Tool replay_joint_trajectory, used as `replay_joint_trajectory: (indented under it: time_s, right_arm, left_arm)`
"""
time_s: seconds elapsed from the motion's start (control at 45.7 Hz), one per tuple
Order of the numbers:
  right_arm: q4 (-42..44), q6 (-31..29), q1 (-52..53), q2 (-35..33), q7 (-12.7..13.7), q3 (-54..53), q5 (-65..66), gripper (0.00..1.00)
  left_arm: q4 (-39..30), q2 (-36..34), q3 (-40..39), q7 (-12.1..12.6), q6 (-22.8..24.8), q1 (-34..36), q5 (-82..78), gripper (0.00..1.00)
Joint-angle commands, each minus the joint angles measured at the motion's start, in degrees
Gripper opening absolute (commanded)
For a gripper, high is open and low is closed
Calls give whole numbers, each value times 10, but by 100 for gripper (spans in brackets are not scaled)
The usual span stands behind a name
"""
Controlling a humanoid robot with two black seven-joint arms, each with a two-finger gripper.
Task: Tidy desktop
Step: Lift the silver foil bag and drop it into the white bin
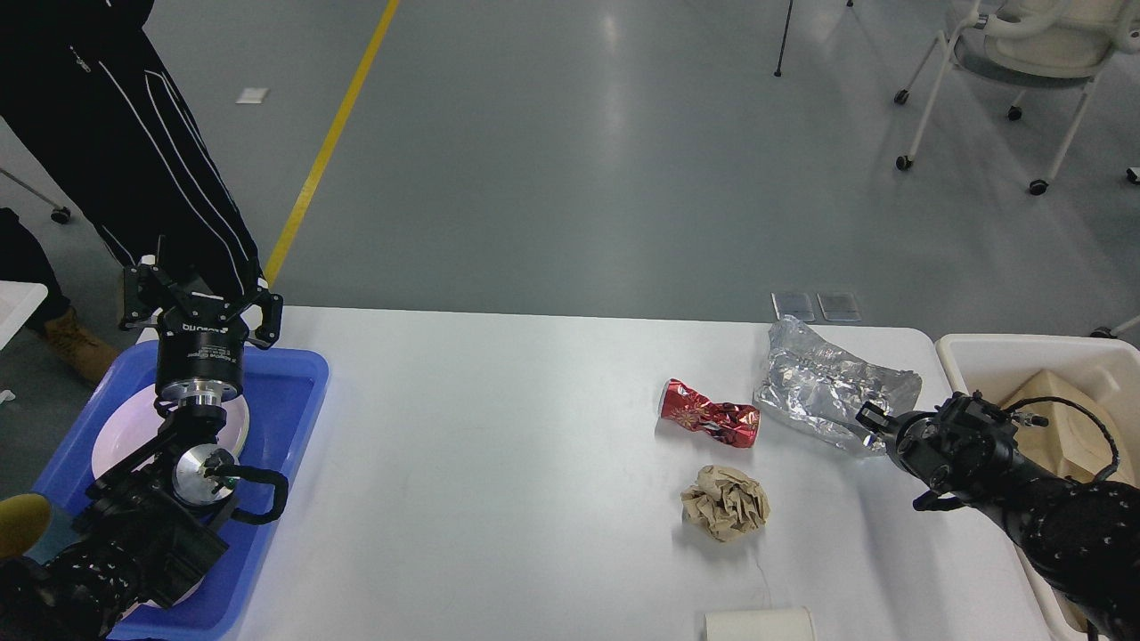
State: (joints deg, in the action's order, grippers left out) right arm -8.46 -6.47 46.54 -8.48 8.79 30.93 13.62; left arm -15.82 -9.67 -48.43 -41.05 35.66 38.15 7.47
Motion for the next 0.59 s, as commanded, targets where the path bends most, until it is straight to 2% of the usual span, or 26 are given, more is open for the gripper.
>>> replay_joint_trajectory:
  time_s: [0.0,0.153,0.175,0.306,0.438,0.569]
  right_arm:
    - [-1,1,6,-3,-1,0,0,0]
    - [-20,-14,37,-43,-6,-3,-1,0]
    - [-37,-36,58,-66,-16,-3,0,0]
    - [-91,-113,129,-135,-33,-3,0,0]
    - [-200,-203,243,-238,-53,-1,1,0]
    - [-343,-273,387,-322,-55,0,9,0]
  left_arm:
    - [0,0,0,0,0,0,0,97]
    - [0,0,0,0,0,0,0,97]
    - [0,0,0,0,0,0,0,97]
    - [0,0,0,0,0,0,0,97]
    - [0,0,0,0,0,0,0,97]
    - [0,0,0,0,0,0,0,97]
